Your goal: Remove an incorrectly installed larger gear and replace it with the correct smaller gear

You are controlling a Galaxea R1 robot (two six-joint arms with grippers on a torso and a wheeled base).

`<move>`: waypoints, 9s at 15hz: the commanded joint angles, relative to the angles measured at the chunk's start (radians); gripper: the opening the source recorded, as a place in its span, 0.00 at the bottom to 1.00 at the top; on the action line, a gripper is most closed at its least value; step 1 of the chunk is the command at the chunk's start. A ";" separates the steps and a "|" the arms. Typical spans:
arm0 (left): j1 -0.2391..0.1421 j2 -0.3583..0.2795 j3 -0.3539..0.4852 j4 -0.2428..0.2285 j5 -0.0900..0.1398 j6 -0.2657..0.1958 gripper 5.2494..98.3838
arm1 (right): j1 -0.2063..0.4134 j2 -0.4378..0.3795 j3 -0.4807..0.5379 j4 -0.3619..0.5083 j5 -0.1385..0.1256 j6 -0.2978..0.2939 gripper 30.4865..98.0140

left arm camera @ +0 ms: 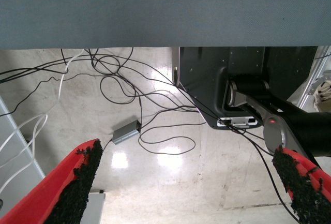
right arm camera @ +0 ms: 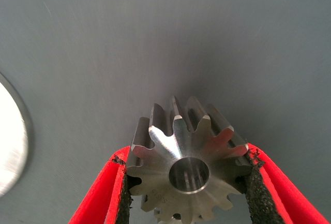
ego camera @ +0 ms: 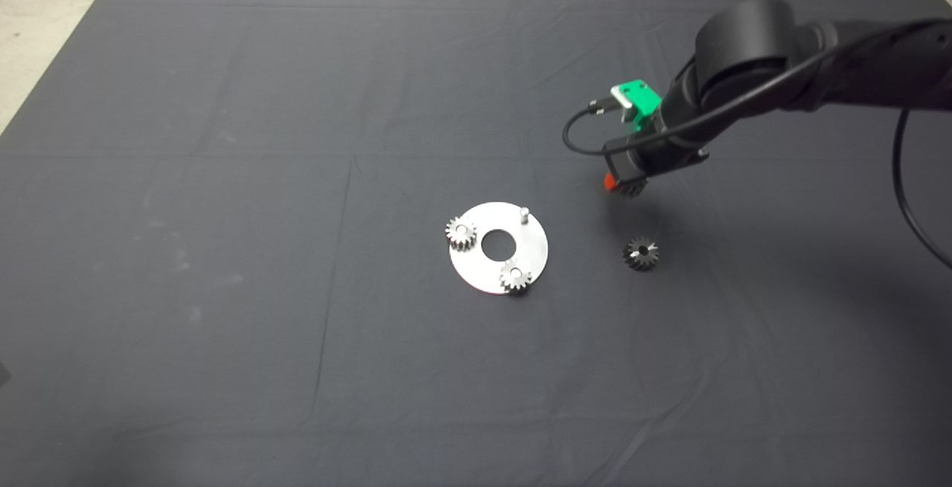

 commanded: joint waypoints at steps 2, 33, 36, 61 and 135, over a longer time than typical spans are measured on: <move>0.001 -0.006 0.014 -0.014 0.004 -0.004 0.85 | -0.019 -0.029 0.017 -0.041 -0.096 -0.007 0.22; 0.001 -0.006 0.014 -0.012 0.004 -0.004 0.85 | -0.016 -0.024 0.022 -0.114 -0.096 -0.027 0.24; 0.001 -0.006 0.014 -0.013 0.004 -0.004 0.85 | -0.016 -0.027 0.036 -0.114 -0.096 -0.026 0.25; 0.000 -0.007 0.015 -0.018 0.002 -0.011 0.85 | -0.016 -0.054 0.130 0.179 -0.105 0.087 0.42; 0.001 -0.017 0.020 -0.018 -0.016 -0.010 0.85 | -0.132 -0.103 0.137 -0.108 -0.107 0.102 0.63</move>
